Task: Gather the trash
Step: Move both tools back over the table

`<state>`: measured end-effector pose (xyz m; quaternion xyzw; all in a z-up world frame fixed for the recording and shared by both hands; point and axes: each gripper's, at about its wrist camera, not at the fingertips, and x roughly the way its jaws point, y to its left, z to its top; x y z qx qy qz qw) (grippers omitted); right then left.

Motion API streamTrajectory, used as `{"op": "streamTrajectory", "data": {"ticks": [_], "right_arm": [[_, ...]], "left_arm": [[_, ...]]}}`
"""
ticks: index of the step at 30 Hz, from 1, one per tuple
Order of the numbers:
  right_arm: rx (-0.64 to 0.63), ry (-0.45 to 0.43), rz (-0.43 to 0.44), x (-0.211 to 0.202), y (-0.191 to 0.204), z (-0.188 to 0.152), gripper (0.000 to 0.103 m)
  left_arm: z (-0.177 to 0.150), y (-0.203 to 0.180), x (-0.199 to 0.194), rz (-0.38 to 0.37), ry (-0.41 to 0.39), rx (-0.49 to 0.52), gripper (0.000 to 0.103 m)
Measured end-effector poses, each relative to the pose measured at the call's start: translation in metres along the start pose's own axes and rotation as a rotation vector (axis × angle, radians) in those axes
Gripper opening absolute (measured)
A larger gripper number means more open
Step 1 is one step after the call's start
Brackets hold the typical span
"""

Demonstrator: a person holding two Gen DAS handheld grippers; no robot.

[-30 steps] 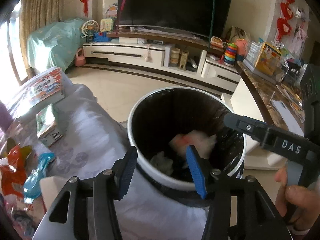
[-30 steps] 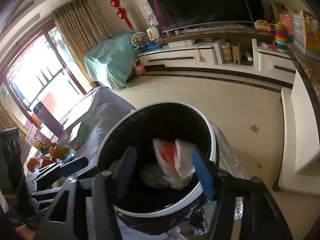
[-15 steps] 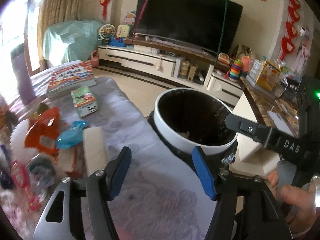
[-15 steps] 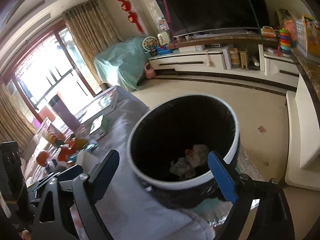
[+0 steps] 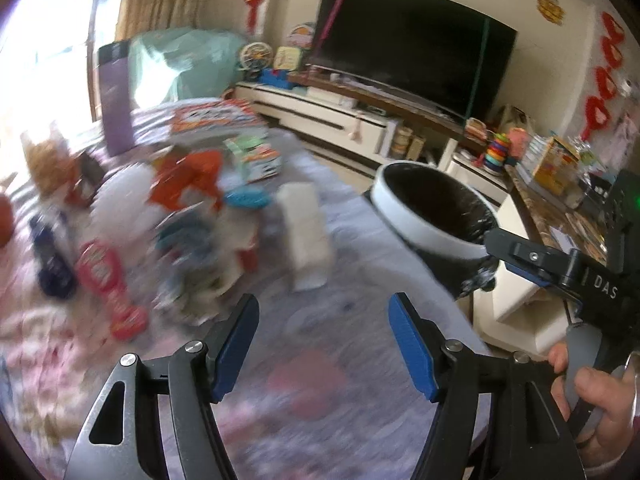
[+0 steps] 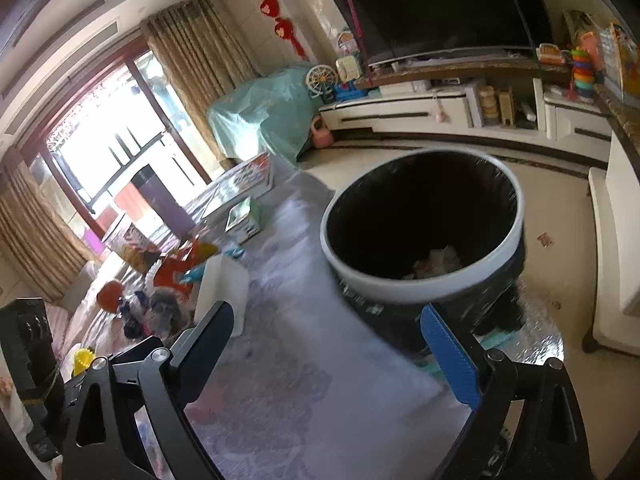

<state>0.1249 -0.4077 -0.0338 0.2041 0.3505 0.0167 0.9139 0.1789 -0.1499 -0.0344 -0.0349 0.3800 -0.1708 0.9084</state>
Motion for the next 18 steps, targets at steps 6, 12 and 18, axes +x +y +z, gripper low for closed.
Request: {"op": "streamTrajectory", "data": {"ticks": [6,12,18], "right_arm": [[-0.018,0.044,0.027,0.013,0.022,-0.017,0.096],[-0.054,0.07,0.055,0.025,0.044,-0.027,0.096],[-0.08,0.085,0.078,0.035,0.06,-0.029,0.096]], "left_arm": [[-0.007,0.026,-0.018,0.044,0.008,-0.07,0.067],[-0.006,0.041,-0.031,0.079,0.006,-0.11,0.067],[-0.006,0.052,-0.034,0.09,0.018,-0.127,0.067]]}}
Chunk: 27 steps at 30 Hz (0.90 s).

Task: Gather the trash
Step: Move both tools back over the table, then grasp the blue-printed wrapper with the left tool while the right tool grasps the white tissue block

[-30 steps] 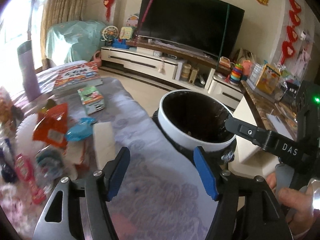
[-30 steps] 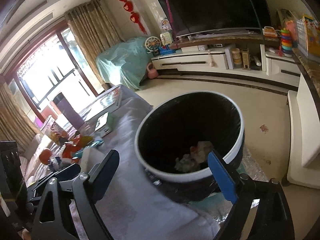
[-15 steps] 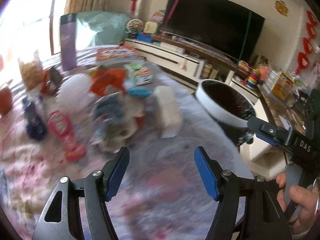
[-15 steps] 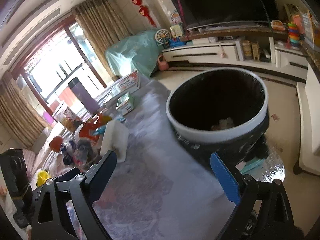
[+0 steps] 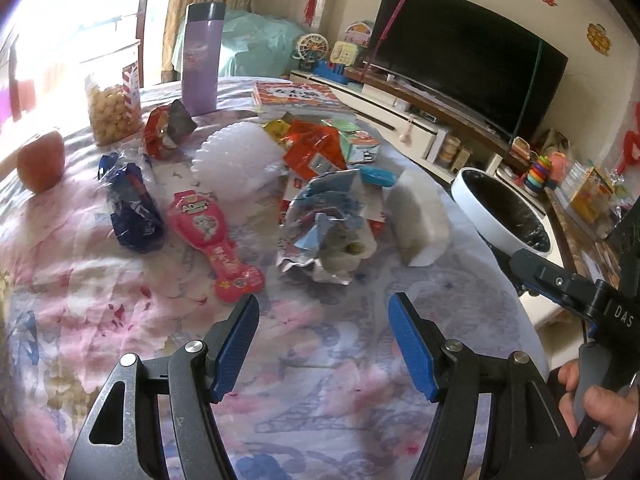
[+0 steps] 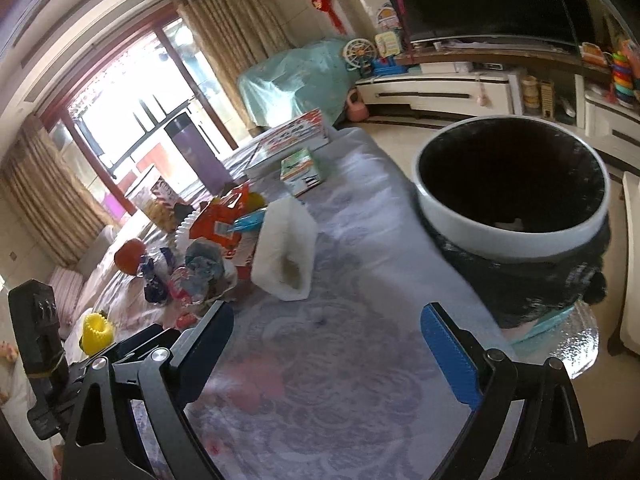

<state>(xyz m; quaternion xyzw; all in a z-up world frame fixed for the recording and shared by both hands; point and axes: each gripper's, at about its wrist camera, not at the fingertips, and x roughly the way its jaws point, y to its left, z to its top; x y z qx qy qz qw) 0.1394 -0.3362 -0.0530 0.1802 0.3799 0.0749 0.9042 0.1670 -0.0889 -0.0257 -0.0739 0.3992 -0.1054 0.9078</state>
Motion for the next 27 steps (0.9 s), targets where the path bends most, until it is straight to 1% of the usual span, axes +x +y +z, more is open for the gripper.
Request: {"op": "streamTrajectory", "data": {"ticks": [6,12,14,19,21,23,24,25,26,27], "right_arm": [[-0.033,0.013,0.003,0.015,0.012,0.005,0.096],[-0.042,0.035,0.01,0.034,0.019,0.01,0.094],[-0.048,0.034,0.012,0.038,0.02,0.012,0.091],[-0.041,0.058,0.038,0.058,0.022,0.022,0.078],[-0.032,0.072,0.049,0.068,0.021,0.026,0.076],[-0.019,0.089,0.055,0.077,0.018,0.028,0.067],[-0.012,0.098,0.057,0.08,0.017,0.028,0.054],[0.0,0.111,0.072,0.083,0.015,0.027,0.047],[0.01,0.112,0.091,0.084,0.013,0.027,0.045],[0.013,0.11,0.101,0.083,0.013,0.025,0.039]], "left_arm": [[0.009,0.009,0.006,-0.002,0.008,-0.023,0.067],[0.02,0.024,0.024,-0.006,0.028,-0.042,0.067],[0.024,0.026,0.031,-0.01,0.029,-0.043,0.067],[0.036,0.029,0.05,-0.025,0.044,-0.05,0.067],[0.04,0.029,0.06,-0.036,0.06,-0.051,0.065],[0.042,0.029,0.069,-0.044,0.068,-0.063,0.064],[0.044,0.028,0.072,-0.057,0.069,-0.062,0.057],[0.043,0.025,0.074,-0.065,0.071,-0.052,0.039],[0.043,0.022,0.078,-0.072,0.082,-0.039,0.031],[0.043,0.021,0.08,-0.076,0.087,-0.028,0.03]]}}
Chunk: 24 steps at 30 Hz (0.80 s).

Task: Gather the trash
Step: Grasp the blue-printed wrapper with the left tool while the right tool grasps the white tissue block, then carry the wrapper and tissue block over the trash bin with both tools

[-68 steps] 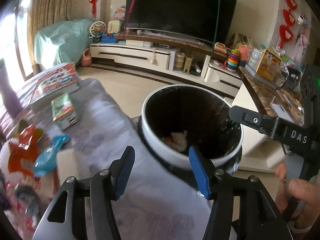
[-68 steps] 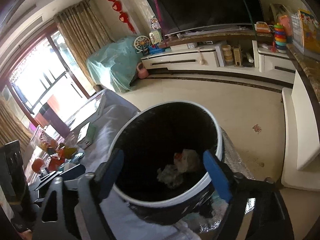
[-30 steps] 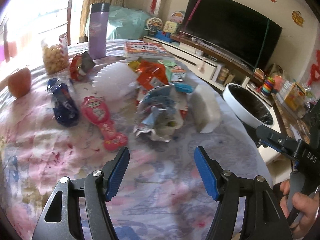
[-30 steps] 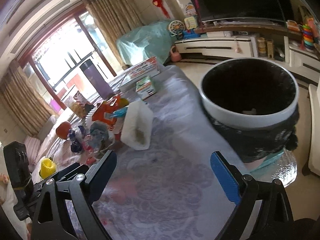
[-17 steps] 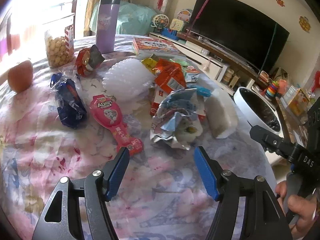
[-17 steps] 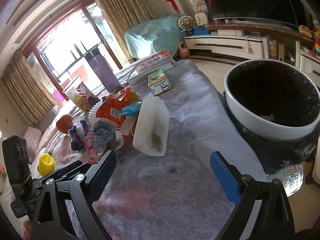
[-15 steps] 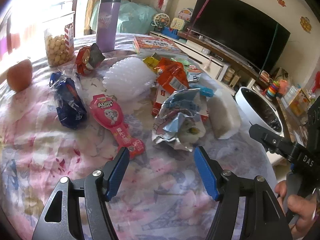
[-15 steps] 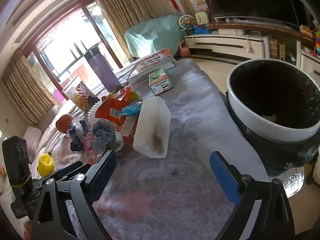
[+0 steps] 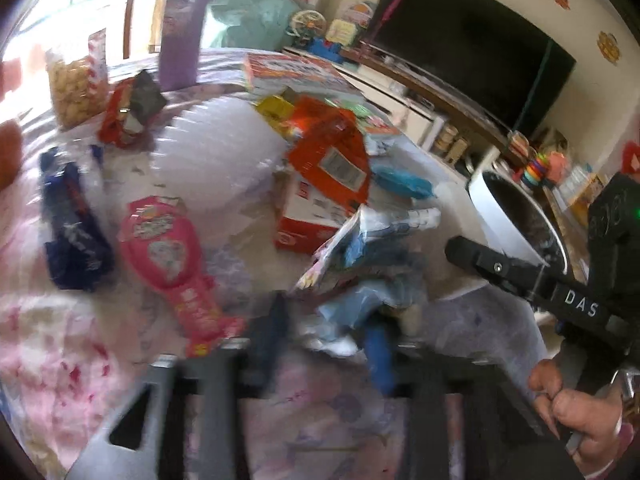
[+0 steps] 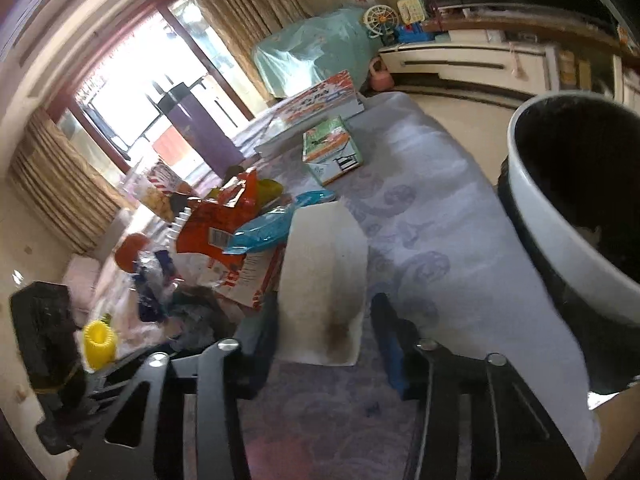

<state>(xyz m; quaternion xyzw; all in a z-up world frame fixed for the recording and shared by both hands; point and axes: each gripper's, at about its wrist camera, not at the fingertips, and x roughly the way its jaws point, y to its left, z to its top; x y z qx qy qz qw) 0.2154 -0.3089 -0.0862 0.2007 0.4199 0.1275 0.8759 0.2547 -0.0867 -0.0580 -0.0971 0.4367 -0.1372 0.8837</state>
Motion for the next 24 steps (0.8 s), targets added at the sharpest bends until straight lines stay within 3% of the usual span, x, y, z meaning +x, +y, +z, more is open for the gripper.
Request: {"op": "streamTrajectory", "data": {"ticks": [1,4,24], "right_arm": [[-0.009,-0.006,0.003,-0.003,0.001,-0.001,0.033],[-0.014,-0.015,0.004,-0.012,0.002,-0.004,0.031],[0.029,-0.105,-0.03,-0.089,-0.025,-0.02,0.031]], "left_arm": [[0.0,-0.002,0.0,0.003,-0.009,0.015,0.029],[0.0,-0.007,-0.003,-0.003,-0.03,0.04,0.029],[-0.018,-0.059,-0.033,-0.018,-0.057,0.152,0.028]]}}
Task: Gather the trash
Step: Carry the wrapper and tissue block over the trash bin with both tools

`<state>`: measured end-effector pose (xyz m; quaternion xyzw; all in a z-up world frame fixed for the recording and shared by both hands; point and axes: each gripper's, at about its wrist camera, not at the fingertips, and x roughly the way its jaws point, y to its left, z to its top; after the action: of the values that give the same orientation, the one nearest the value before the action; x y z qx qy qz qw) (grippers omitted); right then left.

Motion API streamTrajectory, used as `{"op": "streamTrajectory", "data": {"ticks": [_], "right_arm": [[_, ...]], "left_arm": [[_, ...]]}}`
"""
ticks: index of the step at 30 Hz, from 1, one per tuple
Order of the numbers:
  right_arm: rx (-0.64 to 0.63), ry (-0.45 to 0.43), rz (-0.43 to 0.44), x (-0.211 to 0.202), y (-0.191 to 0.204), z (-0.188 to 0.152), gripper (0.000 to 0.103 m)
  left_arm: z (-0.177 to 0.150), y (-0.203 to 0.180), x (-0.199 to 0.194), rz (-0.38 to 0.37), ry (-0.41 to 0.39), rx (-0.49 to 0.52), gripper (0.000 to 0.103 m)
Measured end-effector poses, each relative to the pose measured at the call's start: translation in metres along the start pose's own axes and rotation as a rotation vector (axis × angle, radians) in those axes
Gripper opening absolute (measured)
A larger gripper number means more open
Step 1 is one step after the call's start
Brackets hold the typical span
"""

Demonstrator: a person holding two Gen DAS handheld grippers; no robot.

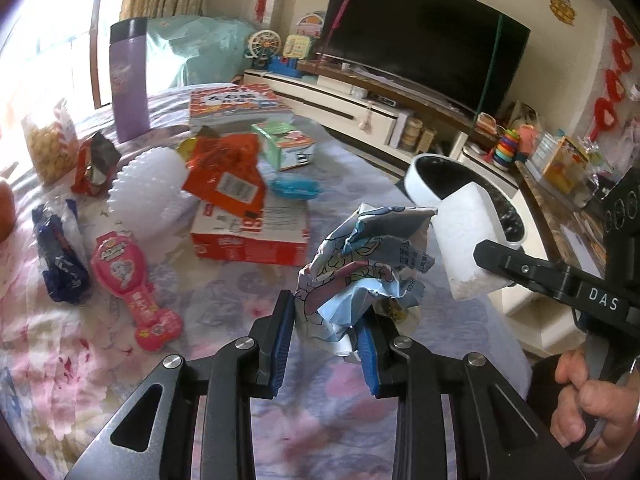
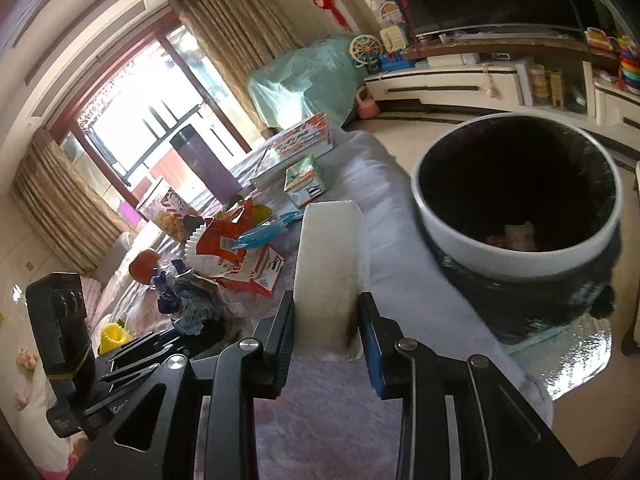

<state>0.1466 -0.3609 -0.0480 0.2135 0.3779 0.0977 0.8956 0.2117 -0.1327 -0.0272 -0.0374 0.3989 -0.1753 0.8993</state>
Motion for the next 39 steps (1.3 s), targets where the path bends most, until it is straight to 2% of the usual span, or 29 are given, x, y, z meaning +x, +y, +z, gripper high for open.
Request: {"op": "streamTrajectory", "data": {"ticks": [18,39], "right_arm": [[0.045,-0.073,-0.055,-0.045,-0.035,0.001,0.031],[0.081,-0.114,-0.1,-0.063,-0.067,0.013,0.031]], "left_arm": [[0.007,-0.052,0.012,-0.05,0.021,0.076,0.028],[0.029,-0.091,0.044,-0.083,0.034,0.144,0.029]]}}
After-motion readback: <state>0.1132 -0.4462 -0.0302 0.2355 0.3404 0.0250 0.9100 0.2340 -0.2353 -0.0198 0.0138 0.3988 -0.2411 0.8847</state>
